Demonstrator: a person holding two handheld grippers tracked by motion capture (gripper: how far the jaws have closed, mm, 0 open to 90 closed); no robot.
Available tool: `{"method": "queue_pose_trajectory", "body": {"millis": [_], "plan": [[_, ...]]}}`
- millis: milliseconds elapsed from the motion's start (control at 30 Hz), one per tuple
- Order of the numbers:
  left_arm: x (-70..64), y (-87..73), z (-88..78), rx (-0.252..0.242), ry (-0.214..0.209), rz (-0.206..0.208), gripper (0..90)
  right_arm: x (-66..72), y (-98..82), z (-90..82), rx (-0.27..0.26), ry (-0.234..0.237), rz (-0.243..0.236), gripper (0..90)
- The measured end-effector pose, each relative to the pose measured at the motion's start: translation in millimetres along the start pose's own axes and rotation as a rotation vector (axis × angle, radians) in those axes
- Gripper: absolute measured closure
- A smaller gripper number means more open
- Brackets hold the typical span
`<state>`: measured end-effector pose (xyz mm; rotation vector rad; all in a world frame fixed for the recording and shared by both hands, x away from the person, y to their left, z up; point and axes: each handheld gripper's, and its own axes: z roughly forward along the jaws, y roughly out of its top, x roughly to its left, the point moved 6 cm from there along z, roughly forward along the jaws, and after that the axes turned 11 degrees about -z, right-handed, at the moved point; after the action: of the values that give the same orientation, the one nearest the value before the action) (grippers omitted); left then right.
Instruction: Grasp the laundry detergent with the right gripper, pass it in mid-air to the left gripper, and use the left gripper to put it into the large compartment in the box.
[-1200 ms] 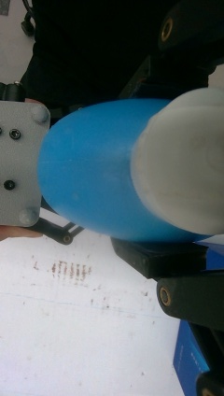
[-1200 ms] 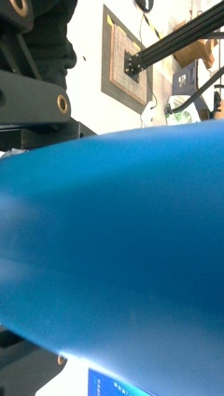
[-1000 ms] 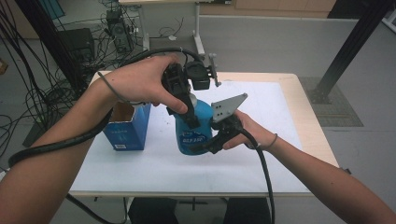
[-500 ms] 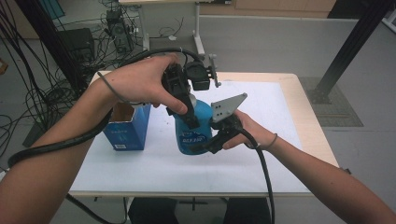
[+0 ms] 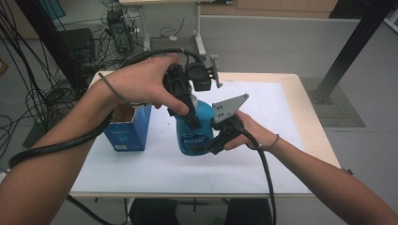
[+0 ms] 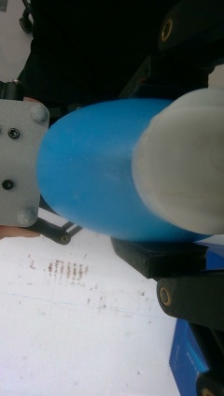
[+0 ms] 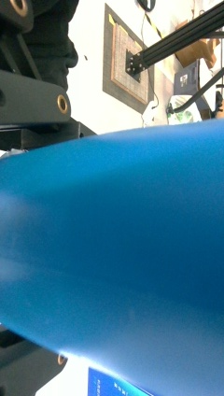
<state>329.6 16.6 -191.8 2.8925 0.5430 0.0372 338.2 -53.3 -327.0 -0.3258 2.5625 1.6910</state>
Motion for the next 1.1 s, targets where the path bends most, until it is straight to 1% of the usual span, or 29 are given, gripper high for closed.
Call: {"method": "queue_pose_trajectory", "body": {"millis": [33,200,300,367,533,633,700,867,933,967,1033,1100], "plan": [[-0.1,0.0,0.2,-0.003,-0.002,-0.005,36.8,0.1,0.0,0.1,0.001,0.000,0.001,40.0],[-0.2,0.0,0.1,-0.001,0.000,-0.004,36.8,0.3,-0.1,0.4,-0.001,0.002,0.001,40.0],[0.0,0.5,0.2,-0.008,0.001,-0.005,36.8,-0.4,-0.1,0.0,-0.002,-0.001,0.001,40.0],[0.3,0.5,0.2,-0.002,0.004,0.000,36.7,-0.6,-0.2,-0.2,-0.001,0.000,0.000,40.0],[0.1,0.7,0.9,0.002,0.001,-0.004,36.7,-0.7,-0.7,0.2,-0.001,0.000,0.000,40.0],[0.5,1.2,1.2,-0.003,0.003,-0.005,36.7,-1.0,-1.0,0.1,-0.004,-0.001,0.000,40.0],[0.7,1.3,1.4,0.006,0.003,-0.001,36.8,-1.1,-1.5,-0.4,-0.001,0.000,-0.001,40.0],[0.4,2.3,3.2,-0.001,0.004,-0.012,36.7,-1.2,-3.1,-0.7,-0.003,-0.002,0.002,40.0],[0.4,2.4,3.0,0.010,0.009,-0.008,36.7,-1.1,-3.5,-0.6,-0.001,-0.002,0.000,40.0],[-0.1,3.0,3.5,0.005,0.011,-0.013,36.8,-1.1,-3.7,-0.5,-0.004,-0.002,-0.001,40.0],[0.0,3.8,3.3,0.003,0.016,-0.007,36.9,-1.9,-4.1,-0.6,-0.008,-0.007,-0.002,40.0],[-0.4,4.1,4.0,0.013,0.018,-0.009,36.9,-2.6,-4.5,-1.2,-0.003,-0.011,-0.010,39.9]]}}
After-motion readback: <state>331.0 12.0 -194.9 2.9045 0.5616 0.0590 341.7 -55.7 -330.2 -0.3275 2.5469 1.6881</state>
